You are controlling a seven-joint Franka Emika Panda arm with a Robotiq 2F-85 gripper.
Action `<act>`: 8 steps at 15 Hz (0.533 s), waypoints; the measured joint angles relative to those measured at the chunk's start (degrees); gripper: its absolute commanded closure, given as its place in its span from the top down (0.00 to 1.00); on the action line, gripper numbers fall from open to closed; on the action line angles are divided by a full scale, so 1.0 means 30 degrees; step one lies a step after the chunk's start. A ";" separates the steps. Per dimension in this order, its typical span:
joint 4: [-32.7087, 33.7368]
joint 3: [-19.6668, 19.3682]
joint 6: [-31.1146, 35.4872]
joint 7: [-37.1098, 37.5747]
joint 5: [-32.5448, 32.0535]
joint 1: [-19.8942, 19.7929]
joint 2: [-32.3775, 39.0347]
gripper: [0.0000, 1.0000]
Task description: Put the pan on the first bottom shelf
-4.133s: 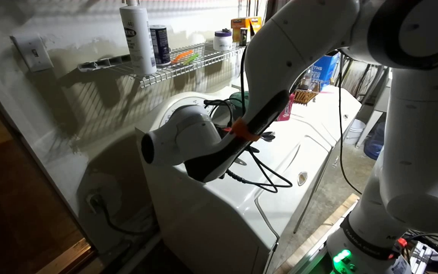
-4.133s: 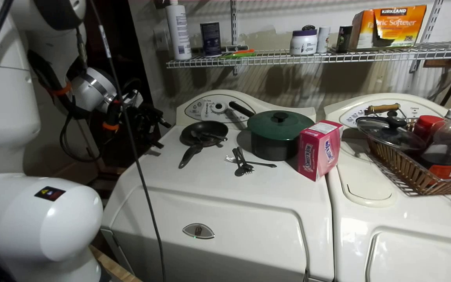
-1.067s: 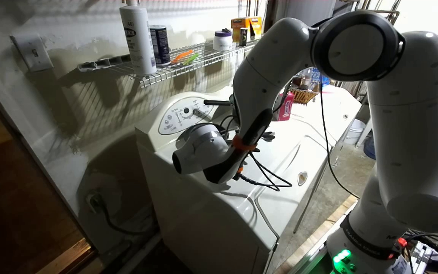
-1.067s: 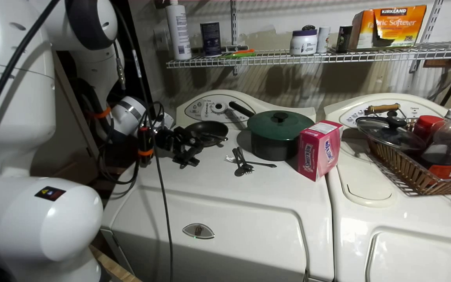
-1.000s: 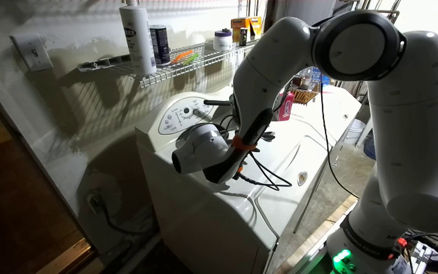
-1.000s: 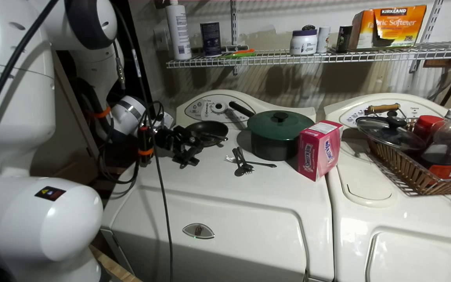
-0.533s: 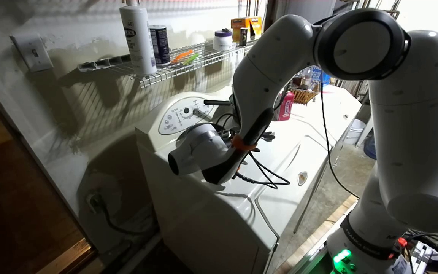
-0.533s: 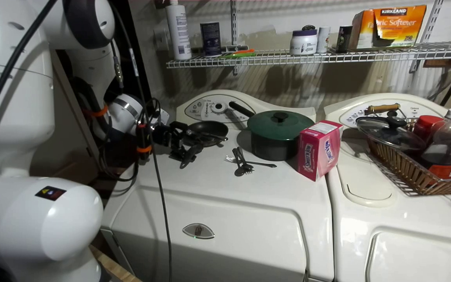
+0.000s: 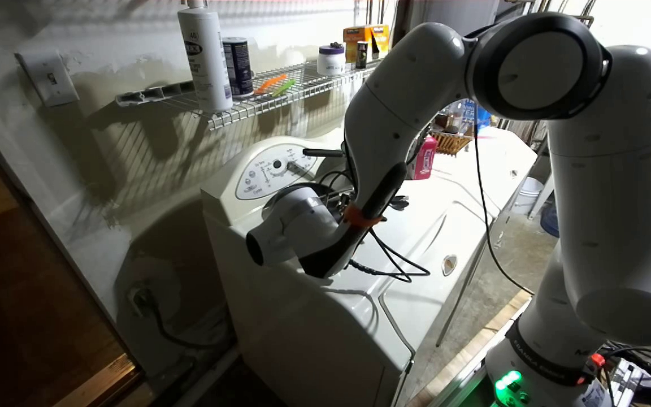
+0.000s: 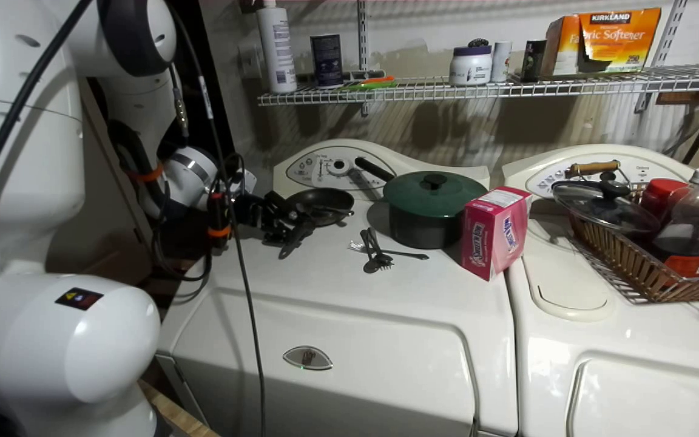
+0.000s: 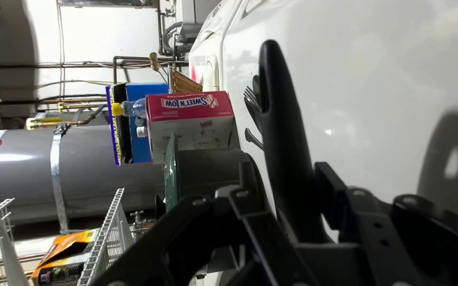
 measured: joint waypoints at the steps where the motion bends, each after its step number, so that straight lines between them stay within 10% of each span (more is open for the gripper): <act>1: -0.0016 0.0000 0.0067 0.0000 0.0000 0.0000 0.0015 0.06; 8: -0.0234 0.0005 0.0346 -0.0190 0.0000 -0.0003 0.0193 0.07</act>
